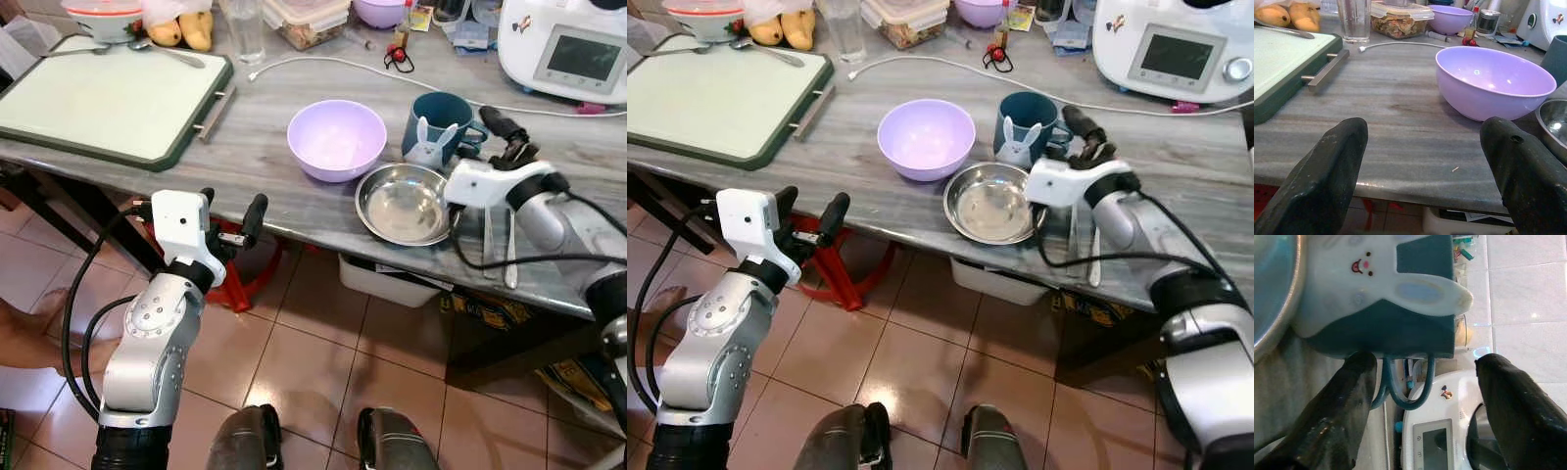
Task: Setting the table
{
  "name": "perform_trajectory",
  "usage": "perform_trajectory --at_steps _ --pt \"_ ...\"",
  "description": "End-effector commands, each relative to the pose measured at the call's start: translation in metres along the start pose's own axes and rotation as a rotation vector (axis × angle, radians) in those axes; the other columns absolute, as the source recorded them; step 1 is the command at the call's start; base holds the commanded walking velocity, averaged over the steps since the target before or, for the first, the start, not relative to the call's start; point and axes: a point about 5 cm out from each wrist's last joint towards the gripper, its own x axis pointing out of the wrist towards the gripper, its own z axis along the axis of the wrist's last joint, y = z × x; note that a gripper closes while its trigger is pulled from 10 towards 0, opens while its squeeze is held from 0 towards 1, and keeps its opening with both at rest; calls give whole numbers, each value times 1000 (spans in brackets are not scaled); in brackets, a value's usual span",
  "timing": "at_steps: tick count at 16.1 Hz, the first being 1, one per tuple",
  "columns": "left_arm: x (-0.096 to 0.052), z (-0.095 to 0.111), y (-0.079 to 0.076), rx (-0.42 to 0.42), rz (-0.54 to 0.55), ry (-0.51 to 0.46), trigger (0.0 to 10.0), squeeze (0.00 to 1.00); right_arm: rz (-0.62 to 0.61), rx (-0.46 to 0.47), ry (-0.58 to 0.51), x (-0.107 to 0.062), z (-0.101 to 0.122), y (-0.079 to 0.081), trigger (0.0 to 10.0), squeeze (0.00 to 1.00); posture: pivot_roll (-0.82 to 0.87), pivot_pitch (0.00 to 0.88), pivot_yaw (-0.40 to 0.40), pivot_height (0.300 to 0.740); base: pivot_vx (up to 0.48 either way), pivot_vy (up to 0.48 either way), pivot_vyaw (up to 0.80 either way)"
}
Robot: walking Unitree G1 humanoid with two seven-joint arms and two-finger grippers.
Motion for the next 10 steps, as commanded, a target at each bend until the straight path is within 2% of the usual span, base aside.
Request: perform_trajectory --at_steps 1,2,3,4,7,10 --pt "0 4 0 1 -11 -12 10000 0 -15 6 -21 -1 1 -6 10000 737 -1 189 71 740 0 0 0" --pt "0 3 0 1 -11 -13 10000 0 -17 10 -25 -2 2 -6 10000 725 0 187 69 740 0 0 0" --pt "0 3 0 1 -10 -13 10000 0 -23 22 -30 -2 3 -7 10000 247 0 187 69 740 0 0 0" --pt "0 4 0 2 -10 -14 10000 0 -31 34 -38 -3 4 -8 10000 0 -1 184 67 740 0 0 0" --pt "-1 4 1 1 -6 -17 10000 0 -75 87 -68 -8 10 -12 10000 0 0 175 64 740 0 0 0" --pt "-2 3 2 2 -3 -16 10000 0 -128 131 -121 -20 25 -12 10000 0 -4 153 62 740 0 0 0"
